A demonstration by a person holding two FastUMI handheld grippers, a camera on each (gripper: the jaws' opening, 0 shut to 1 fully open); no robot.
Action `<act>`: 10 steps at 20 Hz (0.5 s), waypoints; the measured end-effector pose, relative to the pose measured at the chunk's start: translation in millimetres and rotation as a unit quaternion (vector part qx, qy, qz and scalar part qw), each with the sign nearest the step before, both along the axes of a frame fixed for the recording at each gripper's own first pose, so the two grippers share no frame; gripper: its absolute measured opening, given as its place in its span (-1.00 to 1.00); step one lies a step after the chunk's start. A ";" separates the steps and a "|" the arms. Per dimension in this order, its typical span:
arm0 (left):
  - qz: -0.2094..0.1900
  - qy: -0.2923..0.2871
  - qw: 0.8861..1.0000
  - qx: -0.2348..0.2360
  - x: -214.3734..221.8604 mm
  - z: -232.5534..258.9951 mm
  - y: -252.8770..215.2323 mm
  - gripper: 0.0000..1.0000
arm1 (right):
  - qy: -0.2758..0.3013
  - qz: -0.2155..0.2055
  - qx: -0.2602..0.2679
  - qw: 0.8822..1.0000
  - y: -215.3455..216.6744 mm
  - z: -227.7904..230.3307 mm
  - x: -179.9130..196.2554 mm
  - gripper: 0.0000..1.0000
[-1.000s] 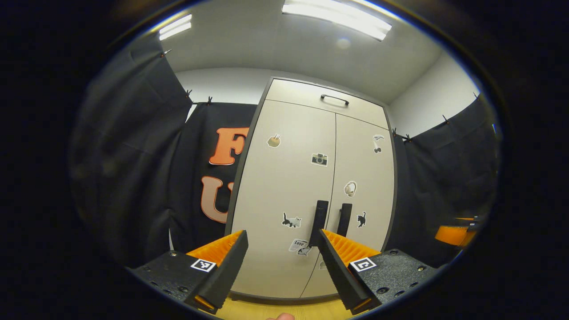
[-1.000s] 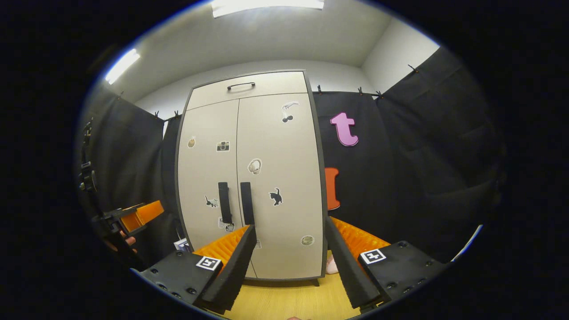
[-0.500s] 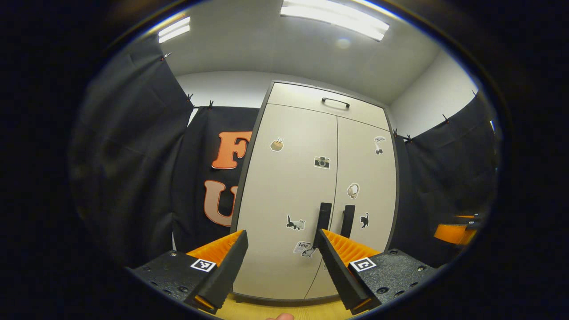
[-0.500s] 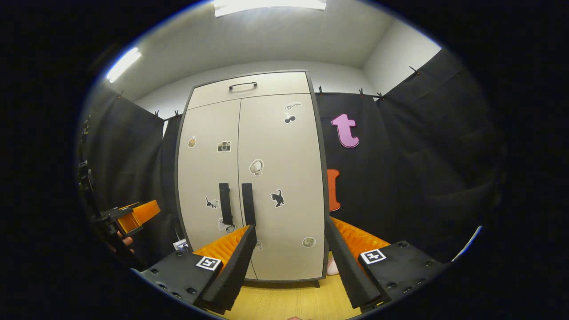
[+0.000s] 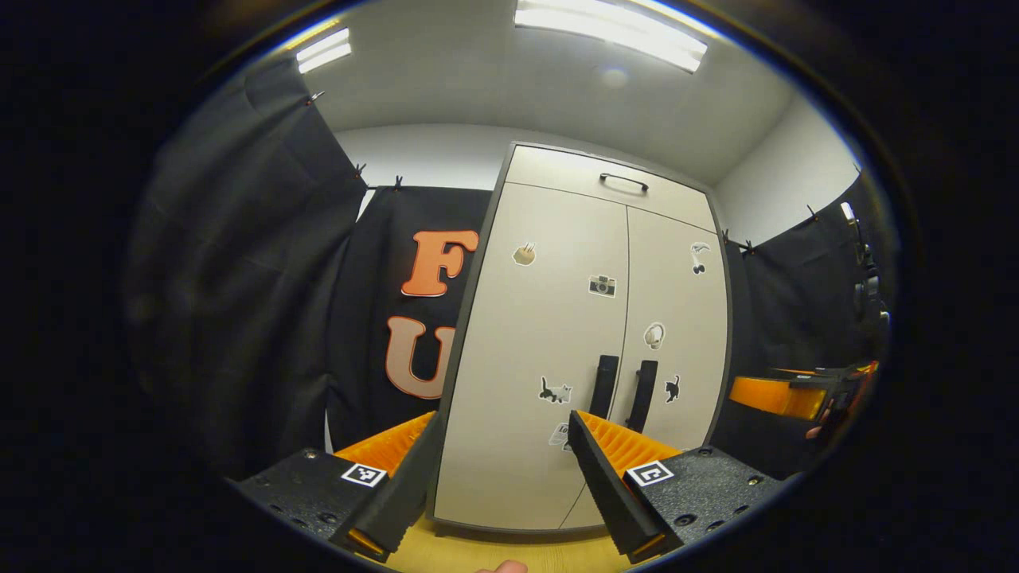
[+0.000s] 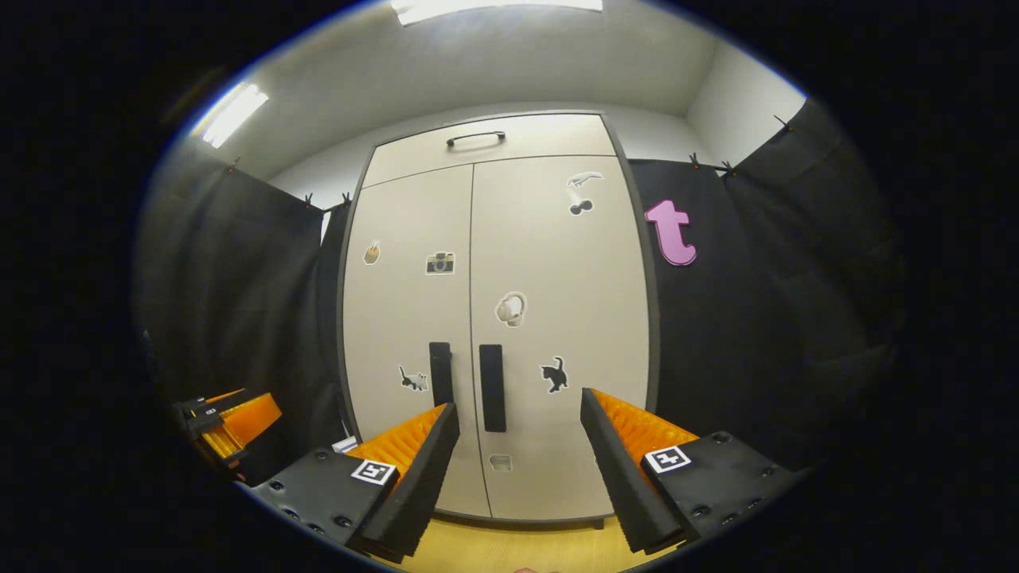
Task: Open the right door of the double-door shoe cabinet with the right hand, and open the left door with the left hand.
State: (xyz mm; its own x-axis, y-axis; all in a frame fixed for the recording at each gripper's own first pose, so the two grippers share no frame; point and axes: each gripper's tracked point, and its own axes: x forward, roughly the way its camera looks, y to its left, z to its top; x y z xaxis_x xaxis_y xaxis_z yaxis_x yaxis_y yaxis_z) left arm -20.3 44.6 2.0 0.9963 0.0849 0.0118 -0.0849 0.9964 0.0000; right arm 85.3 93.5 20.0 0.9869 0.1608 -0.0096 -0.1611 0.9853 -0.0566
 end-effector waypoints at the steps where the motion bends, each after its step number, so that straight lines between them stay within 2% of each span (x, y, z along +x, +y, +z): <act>1: 0.004 -0.002 1.000 0.000 -2.7 2.0 4.3 0.89 | -0.005 0.003 -0.005 1.000 9.7 2.2 14.1 0.95; 2: 0.008 -0.003 1.000 0.001 -4.7 3.5 8.4 0.83 | -0.009 0.002 -0.007 1.000 16.3 2.8 26.0 0.95; 4: 0.015 -0.003 1.000 0.008 -9.0 5.5 16.2 0.89 | -0.007 0.003 -0.006 1.000 29.1 -2.2 51.1 0.95; 5: 0.019 -0.003 1.000 0.013 -10.8 6.4 21.0 0.89 | 0.000 0.002 -0.003 1.000 32.7 -7.4 63.7 0.86; 6: 0.024 -0.003 1.000 0.017 -12.3 6.1 25.4 0.86 | 0.007 -0.001 0.002 1.000 34.3 -12.8 77.7 0.96; 10: 0.035 0.000 0.999 0.025 -16.2 0.7 39.7 0.89 | 0.020 -0.027 0.011 0.999 27.3 -35.9 128.7 0.96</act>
State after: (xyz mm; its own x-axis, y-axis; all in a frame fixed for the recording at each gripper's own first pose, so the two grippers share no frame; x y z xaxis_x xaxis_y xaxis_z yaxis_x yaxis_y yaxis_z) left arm -36.5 84.3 2.7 0.9879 0.1542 0.0180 -0.1549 0.9867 0.0489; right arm 214.0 120.8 -15.9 0.9931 0.1073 -0.0466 -0.1087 0.9936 -0.0292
